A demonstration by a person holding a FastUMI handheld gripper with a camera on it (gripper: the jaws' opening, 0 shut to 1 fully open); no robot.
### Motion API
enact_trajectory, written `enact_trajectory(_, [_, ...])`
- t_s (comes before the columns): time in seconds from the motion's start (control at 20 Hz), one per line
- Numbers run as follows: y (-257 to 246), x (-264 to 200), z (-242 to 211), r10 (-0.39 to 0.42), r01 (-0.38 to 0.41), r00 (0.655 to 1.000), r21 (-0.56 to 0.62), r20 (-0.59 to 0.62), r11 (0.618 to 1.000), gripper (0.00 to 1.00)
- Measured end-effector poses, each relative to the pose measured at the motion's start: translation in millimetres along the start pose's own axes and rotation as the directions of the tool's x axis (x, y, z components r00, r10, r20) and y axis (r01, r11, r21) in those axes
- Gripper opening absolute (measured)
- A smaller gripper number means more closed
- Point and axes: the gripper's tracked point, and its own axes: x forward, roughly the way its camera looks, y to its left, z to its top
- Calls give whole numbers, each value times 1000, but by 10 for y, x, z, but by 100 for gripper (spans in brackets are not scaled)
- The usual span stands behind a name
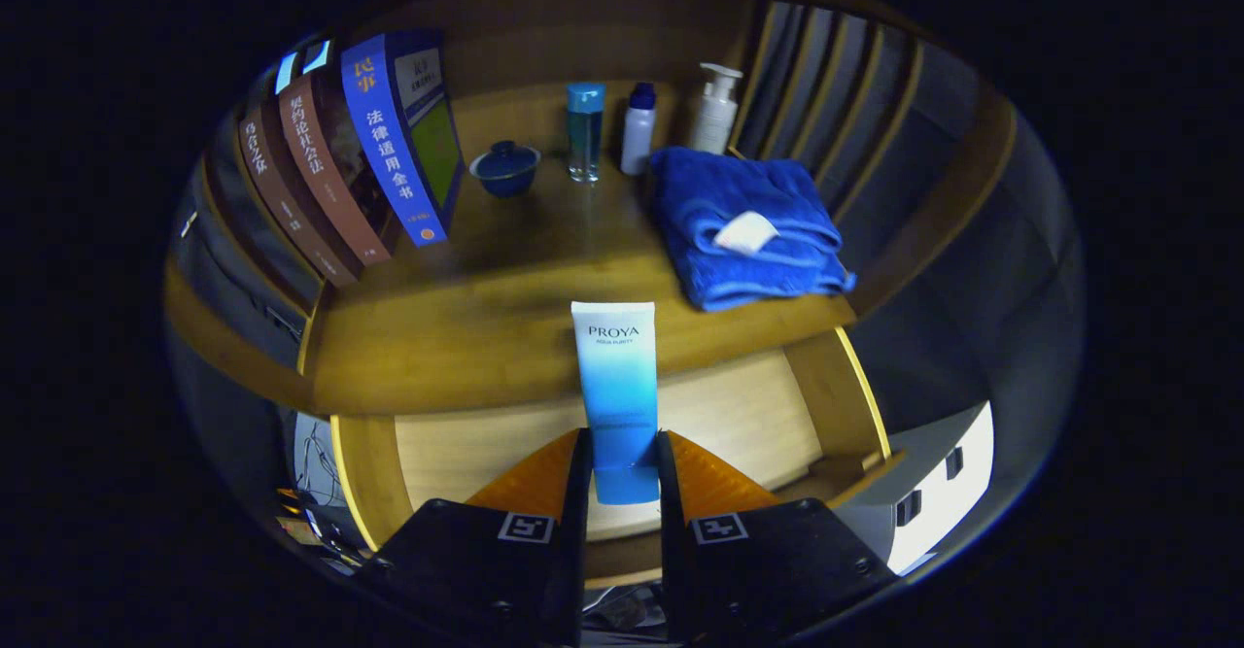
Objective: Pull open the drawer, take out the items inside it, and place them on the countertop above the cabinet.
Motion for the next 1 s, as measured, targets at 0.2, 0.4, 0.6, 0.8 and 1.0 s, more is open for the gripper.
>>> enact_trajectory(0.2, [89,368,290,39,-40,998,-23,-42,999,37])
enact_trajectory(0.4, [110,588,529,63,-66,997,-61,-52,996,37])
enact_trajectory(0.6, [171,700,672,79,-84,996,-109,-50,990,37])
enact_trajectory(0.8, [277,755,644,104,-111,993,-118,-63,987,37])
enact_trajectory(1.0, [298,783,580,112,-123,991,-149,-75,981,40])
